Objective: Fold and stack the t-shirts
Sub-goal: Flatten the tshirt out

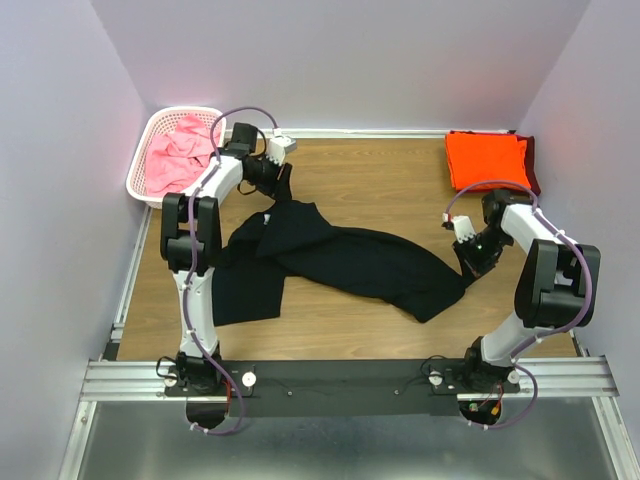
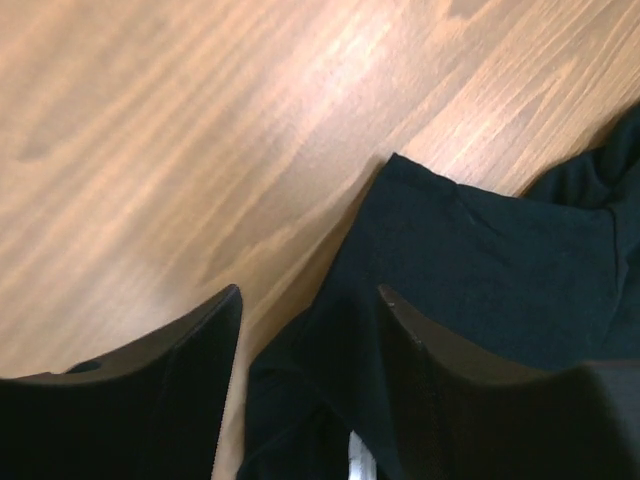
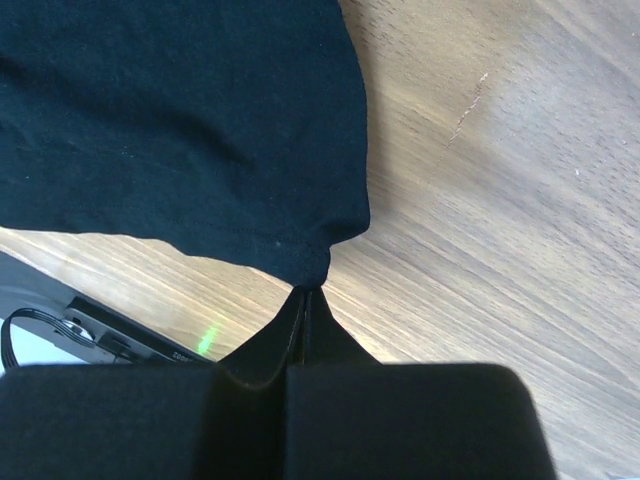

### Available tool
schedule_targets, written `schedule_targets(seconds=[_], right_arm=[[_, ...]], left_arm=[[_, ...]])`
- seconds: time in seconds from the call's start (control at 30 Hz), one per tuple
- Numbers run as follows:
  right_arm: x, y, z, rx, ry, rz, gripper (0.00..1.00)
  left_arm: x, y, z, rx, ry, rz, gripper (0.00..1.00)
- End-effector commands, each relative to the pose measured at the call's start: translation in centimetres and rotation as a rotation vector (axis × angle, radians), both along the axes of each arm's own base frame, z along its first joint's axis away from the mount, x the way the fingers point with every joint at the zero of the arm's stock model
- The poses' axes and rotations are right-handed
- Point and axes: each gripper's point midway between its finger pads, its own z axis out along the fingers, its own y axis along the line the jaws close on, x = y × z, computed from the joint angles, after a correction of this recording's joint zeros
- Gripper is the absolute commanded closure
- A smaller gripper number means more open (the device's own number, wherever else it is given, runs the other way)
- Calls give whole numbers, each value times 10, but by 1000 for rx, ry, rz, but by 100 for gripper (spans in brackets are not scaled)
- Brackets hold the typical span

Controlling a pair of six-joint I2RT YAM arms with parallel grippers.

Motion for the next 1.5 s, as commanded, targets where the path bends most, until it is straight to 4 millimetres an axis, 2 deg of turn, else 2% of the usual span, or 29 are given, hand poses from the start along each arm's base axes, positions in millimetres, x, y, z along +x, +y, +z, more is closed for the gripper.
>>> schedule_targets(seconds=[0.0, 0.03, 0.07, 0.13, 0.17, 0.2, 0.23, 0.27, 0.3, 0.33, 0.37, 0.43, 0.47, 0.5, 0.53, 0.57, 0.6, 0.63, 0.67, 0.7, 0.73, 0.87, 0.97, 1.03, 1.17, 1.37, 1.47], right_arm=[[4, 5, 9, 32, -11, -12, 99], [4, 5, 9, 33, -11, -12, 99], [4, 5, 9, 32, -10, -12, 100], [6, 5, 9, 37, -9, -12, 99], [6, 6, 8, 39, -6, -13, 100], [8, 6, 9, 41, -9, -14, 100], [9, 6, 9, 41, -9, -16, 100], [9, 6, 9, 41, -9, -16, 99], [9, 6, 9, 43, -6, -19, 100], [9, 7, 8, 46, -5, -19, 100], [10, 7, 9, 49, -5, -21, 100], [10, 8, 9, 51, -5, -22, 99], [10, 8, 8, 51, -2, -22, 99], [9, 7, 8, 49, 1, -22, 100], [9, 7, 8, 47, 2, -22, 100], [8, 6, 8, 44, 5, -22, 100], [8, 6, 8, 45, 6, -21, 99], [7, 7, 7, 45, 8, -21, 100], [8, 6, 8, 45, 6, -21, 99], [9, 6, 8, 44, 4, -22, 99], [9, 6, 8, 44, 5, -22, 100], [9, 7, 9, 49, 9, -27, 99], [9, 7, 9, 49, 10, -27, 99], [9, 7, 9, 45, 13, -28, 99], [7, 6, 8, 42, 16, -28, 99], [7, 7, 6, 47, 26, -30, 99], [10, 6, 9, 43, 11, -31, 100]], left_arm=[[-14, -10, -3, -64, 90, -19, 49], [-16, -11, -1, -70, 92, -27, 49], [-21, -13, 0, -85, 100, -41, 61], [-28, -15, 8, -96, 96, -75, 74], [-39, -22, 18, -119, 94, -112, 85], [-44, -25, 24, -120, 71, -142, 90], [-55, -34, 24, -114, 68, -176, 100], [-62, -39, 29, -104, 46, -203, 100], [-70, -46, 48, -93, -14, -238, 100], [-78, -50, 51, -65, -54, -275, 100], [-104, -69, 56, -52, -77, -346, 100], [-133, -83, 53, -14, -118, -458, 100], [-163, -88, 48, -1, -102, -519, 100], [-188, -103, 43, 17, -104, -605, 96], [-209, -109, 38, 32, -107, -685, 96], [-227, -108, 31, 73, -107, -756, 74], [-256, -108, 22, 109, -105, -871, 61], [-261, -104, 20, 123, -107, -885, 47], [-263, -100, 19, 120, -112, -881, 36], [-259, -98, 27, 113, -142, -868, 33], [-247, -93, 35, 102, -168, -832, 30], [-212, -76, 62, 89, -237, -751, 29], [-203, -69, 60, 139, -275, -778, 28], [-205, -67, 55, 158, -299, -801, 29], [-223, -64, 38, 185, -341, -863, 29], [-232, -84, 34, 179, -361, -948, 29], [-239, -93, 19, 195, -338, -994, 29]])
